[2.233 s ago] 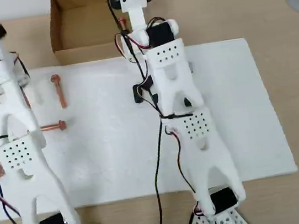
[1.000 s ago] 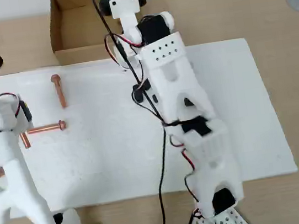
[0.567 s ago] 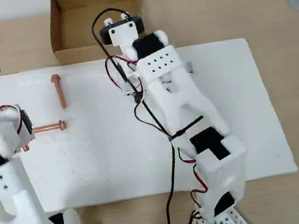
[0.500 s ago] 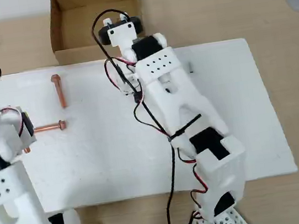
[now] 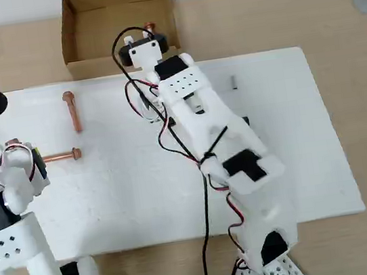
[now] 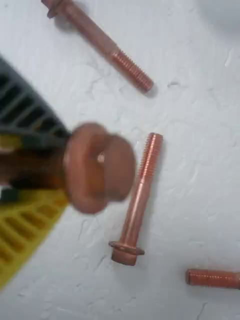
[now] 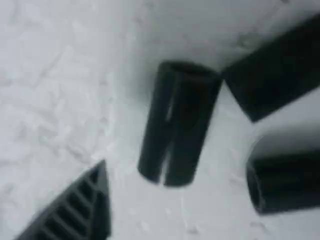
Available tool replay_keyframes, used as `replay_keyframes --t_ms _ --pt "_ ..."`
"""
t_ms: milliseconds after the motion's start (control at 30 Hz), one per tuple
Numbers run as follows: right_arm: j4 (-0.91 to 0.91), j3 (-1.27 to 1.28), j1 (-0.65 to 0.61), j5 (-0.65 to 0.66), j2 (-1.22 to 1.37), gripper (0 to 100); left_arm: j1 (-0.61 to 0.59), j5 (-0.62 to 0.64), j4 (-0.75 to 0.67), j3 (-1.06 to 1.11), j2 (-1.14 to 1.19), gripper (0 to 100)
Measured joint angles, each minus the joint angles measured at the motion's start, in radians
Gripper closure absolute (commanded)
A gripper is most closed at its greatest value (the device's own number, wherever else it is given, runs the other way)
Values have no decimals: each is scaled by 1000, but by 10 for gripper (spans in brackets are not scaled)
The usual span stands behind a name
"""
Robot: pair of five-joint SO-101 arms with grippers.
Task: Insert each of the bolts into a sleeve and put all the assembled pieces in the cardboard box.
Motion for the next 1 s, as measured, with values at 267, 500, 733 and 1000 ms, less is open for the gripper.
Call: replay_keyframes --t_ms 267,500,733,1000 --pt "12 -137 0 0 129 620 0 6 0 0 0 992" --pt "75 -206 -12 0 189 620 0 6 0 0 0 992" --pt "74 -216 -12 0 201 736 0 6 0 0 0 992" --pt "74 -216 -14 0 201 778 0 6 0 0 0 992"
